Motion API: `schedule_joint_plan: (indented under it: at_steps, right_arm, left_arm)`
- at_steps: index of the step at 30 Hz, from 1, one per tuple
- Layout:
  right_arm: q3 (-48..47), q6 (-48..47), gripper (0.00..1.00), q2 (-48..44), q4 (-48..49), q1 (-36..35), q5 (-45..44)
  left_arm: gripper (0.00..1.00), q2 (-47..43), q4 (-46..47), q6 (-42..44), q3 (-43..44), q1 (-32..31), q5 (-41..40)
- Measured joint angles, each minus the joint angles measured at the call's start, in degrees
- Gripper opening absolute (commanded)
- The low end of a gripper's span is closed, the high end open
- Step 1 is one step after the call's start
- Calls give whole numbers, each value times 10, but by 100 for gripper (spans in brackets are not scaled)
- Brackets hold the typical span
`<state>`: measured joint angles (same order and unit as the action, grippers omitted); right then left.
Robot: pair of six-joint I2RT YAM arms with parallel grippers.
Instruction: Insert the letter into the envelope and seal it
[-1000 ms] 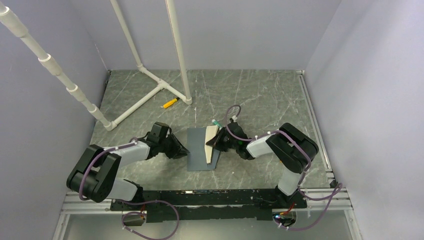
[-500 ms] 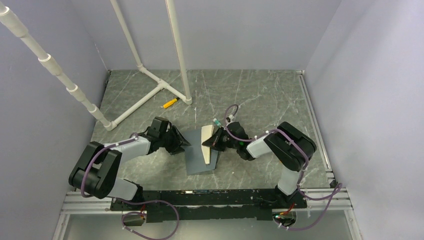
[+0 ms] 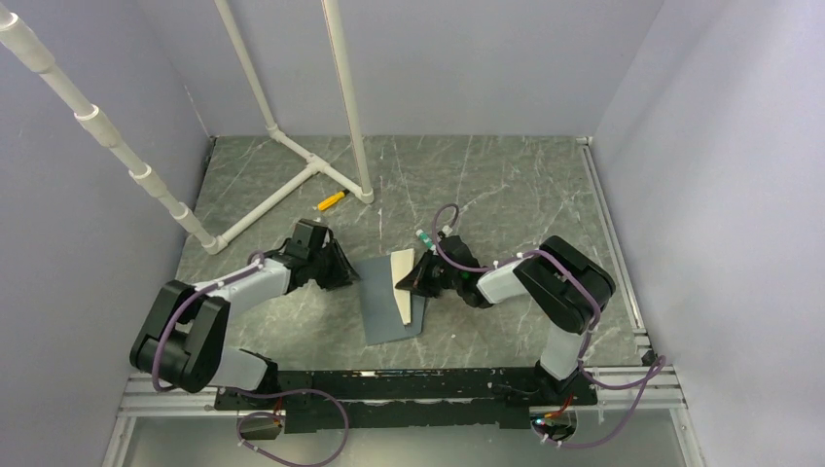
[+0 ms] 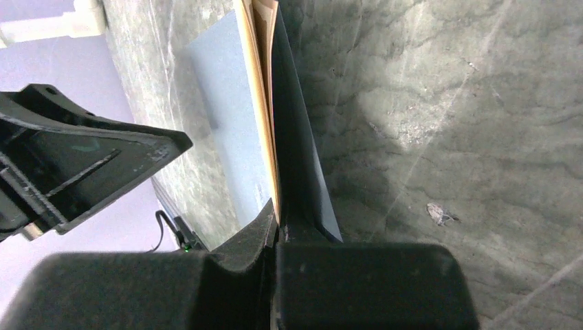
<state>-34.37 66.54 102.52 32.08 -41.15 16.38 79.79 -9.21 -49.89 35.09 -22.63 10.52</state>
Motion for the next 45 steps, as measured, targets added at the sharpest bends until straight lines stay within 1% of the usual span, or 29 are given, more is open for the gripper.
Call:
schedule_joint_plan:
  at_steps: [5,9,11,13,19,27,35,45]
  right_arm:
    - [-6,-3,0,0,-11,0,0]
    - [-8,-4,0,-1,-18,0,0]
    - [-10,-6,0,-2,-24,0,-2]
    - [-10,-7,0,-4,-27,0,-2]
    - [-7,-12,0,-16,-46,0,-3]
    - [12,-12,0,-34,-51,0,-2]
    - [20,-11,0,-34,-44,2,24]
    - [7,-20,0,-21,-49,3,51]
  left_arm:
    - [27,0,41,20,3,0,30]
    - [22,47,79,25,10,0,38]
    - [20,82,79,22,19,0,32]
    - [16,94,76,21,34,2,27]
    - [13,112,77,4,48,2,12]
    - [12,116,77,-10,51,0,3]
    - [12,119,82,-19,51,0,3]
    - [15,125,97,-24,52,0,3]
